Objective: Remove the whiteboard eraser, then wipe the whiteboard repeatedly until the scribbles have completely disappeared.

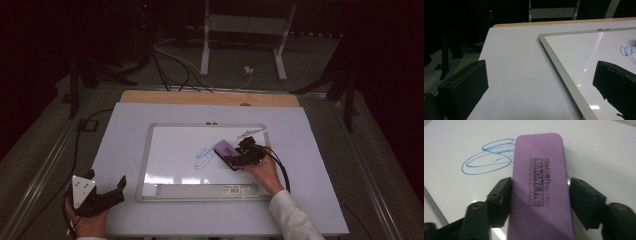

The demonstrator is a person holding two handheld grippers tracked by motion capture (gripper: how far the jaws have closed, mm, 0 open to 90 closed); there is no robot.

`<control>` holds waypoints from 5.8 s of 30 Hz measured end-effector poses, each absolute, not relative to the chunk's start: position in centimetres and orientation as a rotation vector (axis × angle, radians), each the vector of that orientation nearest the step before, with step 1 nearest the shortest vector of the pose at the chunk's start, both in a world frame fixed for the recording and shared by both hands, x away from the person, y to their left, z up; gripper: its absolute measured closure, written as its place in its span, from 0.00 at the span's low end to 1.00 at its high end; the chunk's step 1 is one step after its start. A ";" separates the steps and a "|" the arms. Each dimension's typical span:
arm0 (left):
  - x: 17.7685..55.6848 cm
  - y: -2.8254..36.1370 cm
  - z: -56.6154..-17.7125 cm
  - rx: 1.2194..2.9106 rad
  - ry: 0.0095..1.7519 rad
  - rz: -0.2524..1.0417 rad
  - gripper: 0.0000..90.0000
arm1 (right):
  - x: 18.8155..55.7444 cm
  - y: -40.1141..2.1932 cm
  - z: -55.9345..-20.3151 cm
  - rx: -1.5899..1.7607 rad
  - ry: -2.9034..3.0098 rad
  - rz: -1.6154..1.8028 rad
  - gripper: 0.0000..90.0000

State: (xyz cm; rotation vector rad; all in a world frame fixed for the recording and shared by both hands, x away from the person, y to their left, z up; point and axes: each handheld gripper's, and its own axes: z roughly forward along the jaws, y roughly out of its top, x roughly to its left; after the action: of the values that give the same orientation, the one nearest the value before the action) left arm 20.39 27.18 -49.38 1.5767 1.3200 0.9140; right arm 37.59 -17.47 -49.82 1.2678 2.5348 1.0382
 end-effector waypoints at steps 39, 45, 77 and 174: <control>20.5 27.1 -49.4 1.586 1.317 0.914 0.01 | 37.8 -16.2 -50.0 1.295 2.496 1.071 0.45; 20.4 27.1 -49.4 1.581 1.319 0.914 0.01 | 37.2 -14.6 -49.9 1.228 2.553 1.081 0.45; 20.5 27.0 -49.5 1.588 1.324 0.915 0.01 | 38.2 -16.2 -49.7 1.440 2.393 0.985 0.46; 20.5 27.1 -49.4 1.587 1.321 0.917 0.01 | 36.5 -10.3 -49.4 1.189 2.555 0.958 0.46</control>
State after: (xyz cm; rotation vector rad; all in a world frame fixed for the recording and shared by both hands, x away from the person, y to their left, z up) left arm 20.46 27.12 -49.45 1.5870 1.3214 0.9171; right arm 36.50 -10.29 -49.40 1.1887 2.5547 0.9583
